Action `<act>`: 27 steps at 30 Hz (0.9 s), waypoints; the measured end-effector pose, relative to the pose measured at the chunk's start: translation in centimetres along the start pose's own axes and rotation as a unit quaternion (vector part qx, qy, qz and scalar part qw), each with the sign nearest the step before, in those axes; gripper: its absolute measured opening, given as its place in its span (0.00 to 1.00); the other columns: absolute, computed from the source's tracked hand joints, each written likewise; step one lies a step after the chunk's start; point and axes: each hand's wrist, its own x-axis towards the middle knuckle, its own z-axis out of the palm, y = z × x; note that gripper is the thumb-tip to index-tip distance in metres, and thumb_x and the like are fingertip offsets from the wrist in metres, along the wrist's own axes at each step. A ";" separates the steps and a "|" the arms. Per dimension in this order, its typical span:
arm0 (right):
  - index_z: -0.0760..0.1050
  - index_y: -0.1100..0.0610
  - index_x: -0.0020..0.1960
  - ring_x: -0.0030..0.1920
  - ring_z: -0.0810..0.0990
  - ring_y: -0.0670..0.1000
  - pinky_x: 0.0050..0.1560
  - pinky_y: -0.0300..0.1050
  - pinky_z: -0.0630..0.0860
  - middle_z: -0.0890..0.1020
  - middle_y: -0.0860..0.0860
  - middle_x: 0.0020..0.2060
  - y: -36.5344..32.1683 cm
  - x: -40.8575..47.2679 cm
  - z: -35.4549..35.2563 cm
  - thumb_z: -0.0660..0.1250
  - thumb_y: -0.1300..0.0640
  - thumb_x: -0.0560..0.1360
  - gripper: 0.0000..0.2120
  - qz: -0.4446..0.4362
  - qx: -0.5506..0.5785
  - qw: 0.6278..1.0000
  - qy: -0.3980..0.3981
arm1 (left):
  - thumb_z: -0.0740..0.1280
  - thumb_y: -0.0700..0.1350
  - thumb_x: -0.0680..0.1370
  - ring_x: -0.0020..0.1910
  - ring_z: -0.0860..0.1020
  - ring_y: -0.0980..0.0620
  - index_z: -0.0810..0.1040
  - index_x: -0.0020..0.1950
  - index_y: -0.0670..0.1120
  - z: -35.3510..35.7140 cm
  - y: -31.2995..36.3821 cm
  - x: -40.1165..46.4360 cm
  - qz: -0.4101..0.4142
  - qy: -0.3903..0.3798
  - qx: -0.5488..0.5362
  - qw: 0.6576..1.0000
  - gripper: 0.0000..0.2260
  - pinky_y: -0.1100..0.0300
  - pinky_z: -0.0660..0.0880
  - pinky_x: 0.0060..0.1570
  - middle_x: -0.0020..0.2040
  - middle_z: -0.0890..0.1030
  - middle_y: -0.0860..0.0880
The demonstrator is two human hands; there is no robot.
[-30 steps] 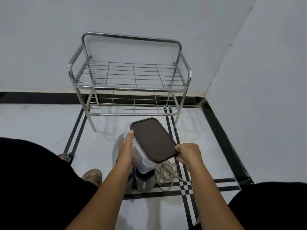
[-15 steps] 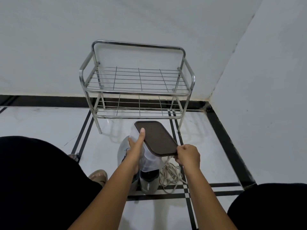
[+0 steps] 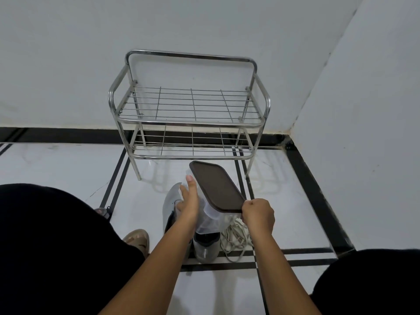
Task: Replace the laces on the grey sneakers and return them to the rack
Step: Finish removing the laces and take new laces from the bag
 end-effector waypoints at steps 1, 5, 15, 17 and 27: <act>0.76 0.61 0.36 0.33 0.77 0.56 0.28 0.38 0.63 0.82 0.57 0.36 -0.1 -0.1 0.0 0.58 0.59 0.78 0.15 -0.003 -0.010 1.000 0.008 | 0.44 0.76 0.70 0.78 0.50 0.39 0.45 0.78 0.61 0.0 -0.1 0.0 0.004 -0.005 0.008 1.000 0.39 0.34 0.51 0.73 0.80 0.47 0.44; 0.73 0.60 0.32 0.27 0.70 0.52 0.28 0.37 0.61 0.77 0.55 0.29 0.1 -0.1 0.4 0.59 0.59 0.76 0.15 -0.011 -0.027 0.999 0.033 | 0.57 0.78 0.65 0.78 0.47 0.41 0.41 0.77 0.62 -0.7 -0.8 0.4 0.011 -0.049 0.009 0.999 0.48 0.35 0.51 0.73 0.80 0.45 0.47; 0.80 0.45 0.55 0.45 0.86 0.56 0.46 0.55 0.81 0.86 0.53 0.48 -0.1 0.1 -0.4 0.76 0.32 0.60 0.29 0.111 0.402 0.846 -0.333 | 0.65 0.72 0.68 0.54 0.83 0.44 0.76 0.65 0.54 -2.4 0.8 0.6 -0.017 -0.247 -0.123 0.961 0.32 0.45 0.78 0.54 0.58 0.83 0.47; 0.80 0.46 0.55 0.40 0.86 0.53 0.42 0.50 0.81 0.86 0.52 0.47 -0.2 0.1 -0.2 0.75 0.35 0.63 0.25 0.112 0.434 0.844 -0.294 | 0.69 0.72 0.65 0.56 0.82 0.43 0.71 0.69 0.57 -2.3 1.1 0.3 -0.023 -0.288 -0.072 0.955 0.37 0.41 0.77 0.54 0.63 0.80 0.50; 0.80 0.49 0.59 0.51 0.84 0.56 0.50 0.52 0.80 0.85 0.53 0.52 0.8 0.9 -1.7 0.73 0.38 0.67 0.24 0.046 0.442 0.832 -0.333 | 0.76 0.56 0.68 0.56 0.82 0.46 0.72 0.64 0.64 -3.0 0.3 0.5 0.048 -0.333 -0.044 0.941 0.26 0.50 0.79 0.45 0.63 0.79 0.51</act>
